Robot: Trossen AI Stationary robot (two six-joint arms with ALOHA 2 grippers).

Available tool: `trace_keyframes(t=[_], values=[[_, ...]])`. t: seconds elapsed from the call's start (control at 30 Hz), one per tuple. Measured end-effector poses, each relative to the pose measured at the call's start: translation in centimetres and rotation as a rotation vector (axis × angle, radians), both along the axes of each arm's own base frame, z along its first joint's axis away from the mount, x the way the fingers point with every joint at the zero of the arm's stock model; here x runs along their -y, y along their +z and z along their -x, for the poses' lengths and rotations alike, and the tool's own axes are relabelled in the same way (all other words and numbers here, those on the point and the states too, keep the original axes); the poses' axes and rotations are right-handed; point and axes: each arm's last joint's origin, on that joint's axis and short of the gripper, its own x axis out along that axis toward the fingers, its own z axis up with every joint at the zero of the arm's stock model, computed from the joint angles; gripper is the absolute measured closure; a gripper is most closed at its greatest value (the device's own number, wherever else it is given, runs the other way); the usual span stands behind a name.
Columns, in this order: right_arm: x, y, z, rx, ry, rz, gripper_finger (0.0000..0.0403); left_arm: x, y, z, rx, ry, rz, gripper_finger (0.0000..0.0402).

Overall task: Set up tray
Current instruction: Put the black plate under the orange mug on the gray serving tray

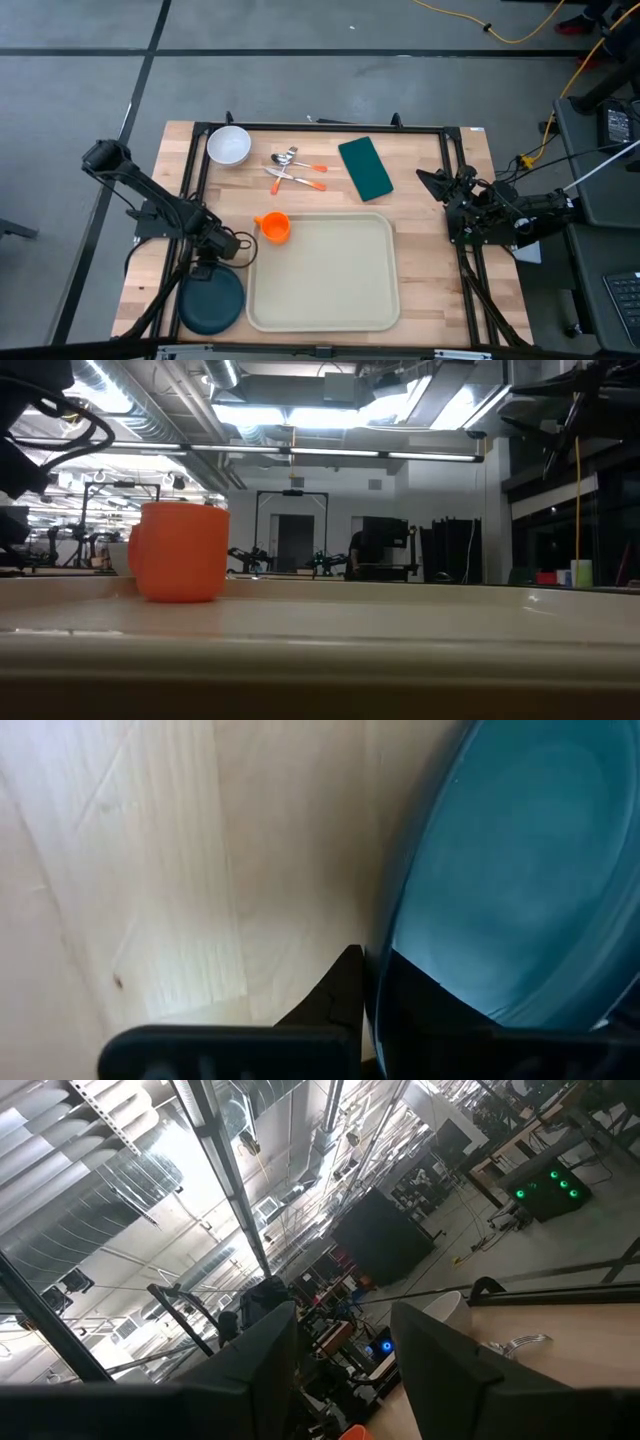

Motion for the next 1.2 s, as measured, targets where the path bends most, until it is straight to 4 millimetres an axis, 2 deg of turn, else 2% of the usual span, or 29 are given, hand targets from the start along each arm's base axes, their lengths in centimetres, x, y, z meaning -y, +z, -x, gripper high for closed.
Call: trace_keyframes(t=[0.37,0.6,1.2], values=[[0.0,0.0,0.0,-0.009,-0.008,0.019,0.0234,0.1,1.2,-0.6,0.0,-0.023,0.044,0.0399],[0.0,0.0,0.0,-0.009,-0.008,0.019,0.0234,-0.6,1.7,-1.4,0.025,0.001,0.057,0.0399],[0.0,-0.3,-0.1,-0.04,-0.006,0.022,0.0234,-3.1,3.1,-3.6,0.083,0.199,0.085,0.04]])
